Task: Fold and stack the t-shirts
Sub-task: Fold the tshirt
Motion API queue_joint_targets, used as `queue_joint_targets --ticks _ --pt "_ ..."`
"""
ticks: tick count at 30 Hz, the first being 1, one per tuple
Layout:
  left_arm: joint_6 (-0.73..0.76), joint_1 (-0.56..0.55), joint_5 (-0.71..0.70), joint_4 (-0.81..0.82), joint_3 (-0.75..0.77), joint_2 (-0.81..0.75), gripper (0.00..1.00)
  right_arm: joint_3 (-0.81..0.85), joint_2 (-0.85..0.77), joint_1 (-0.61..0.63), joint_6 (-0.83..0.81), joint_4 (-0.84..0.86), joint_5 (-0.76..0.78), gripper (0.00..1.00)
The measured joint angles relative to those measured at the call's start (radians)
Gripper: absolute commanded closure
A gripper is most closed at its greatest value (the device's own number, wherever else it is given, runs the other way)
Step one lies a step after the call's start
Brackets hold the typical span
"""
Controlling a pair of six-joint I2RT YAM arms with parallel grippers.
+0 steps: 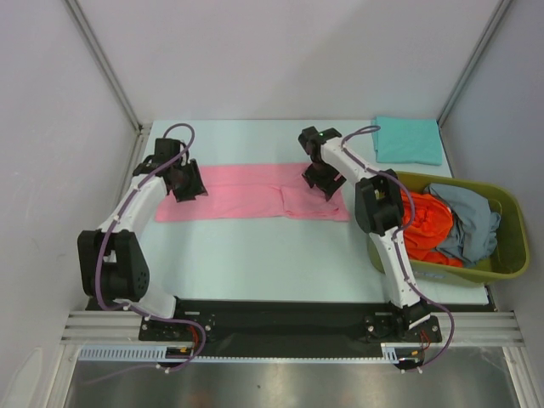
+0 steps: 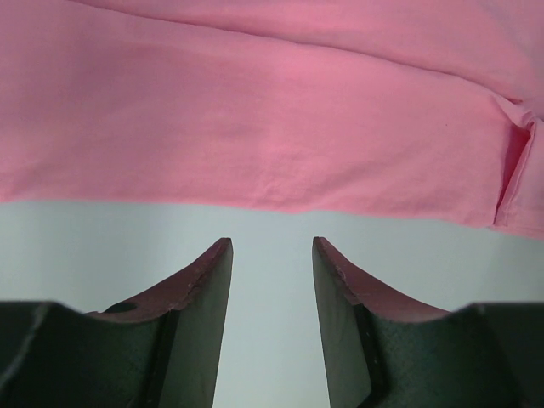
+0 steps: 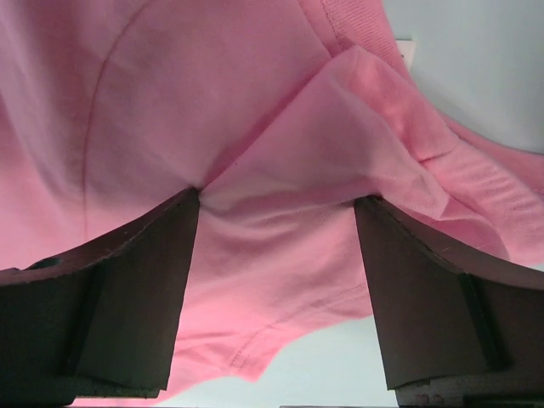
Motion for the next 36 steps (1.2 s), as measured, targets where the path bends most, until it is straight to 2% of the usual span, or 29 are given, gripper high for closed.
queue_joint_targets --ticks 10,12,13,16,21,25,27,28,29,32,36 --pt "0.005 0.000 0.012 0.002 0.002 0.000 0.48 0.038 0.035 -0.005 -0.035 -0.001 0.013 0.21" --pt "0.011 0.000 0.012 0.000 0.004 0.000 0.42 0.056 0.046 -0.008 -0.074 0.001 0.016 0.21" --pt "0.018 -0.002 0.011 -0.007 0.010 0.001 0.33 0.072 0.053 -0.010 -0.105 0.003 0.023 0.21" --pt "0.044 -0.016 0.007 -0.018 0.028 0.004 0.23 0.117 0.080 -0.022 -0.213 0.049 0.047 0.19" --pt "0.087 -0.082 0.002 -0.048 0.097 0.056 0.23 0.210 0.137 -0.052 -0.448 0.196 0.082 0.17" --pt "0.113 -0.117 -0.018 -0.077 0.166 0.143 0.29 0.213 0.140 -0.069 -0.563 0.320 0.094 0.15" --pt "0.129 -0.128 -0.040 -0.093 0.184 0.185 0.29 0.227 0.140 -0.073 -0.603 0.354 0.097 0.14" --pt "0.137 -0.130 -0.048 -0.100 0.187 0.198 0.28 0.240 0.140 -0.073 -0.623 0.367 0.099 0.05" --pt "0.147 -0.132 -0.061 -0.112 0.193 0.216 0.26 0.249 0.136 -0.073 -0.636 0.383 0.100 0.00" --pt "0.187 -0.134 -0.102 -0.160 0.249 0.279 0.17 0.253 0.096 -0.073 -0.679 0.407 0.090 0.00" --pt "0.253 -0.134 -0.132 -0.198 0.425 0.417 0.00 0.253 -0.008 -0.060 -0.700 0.396 0.057 0.00"
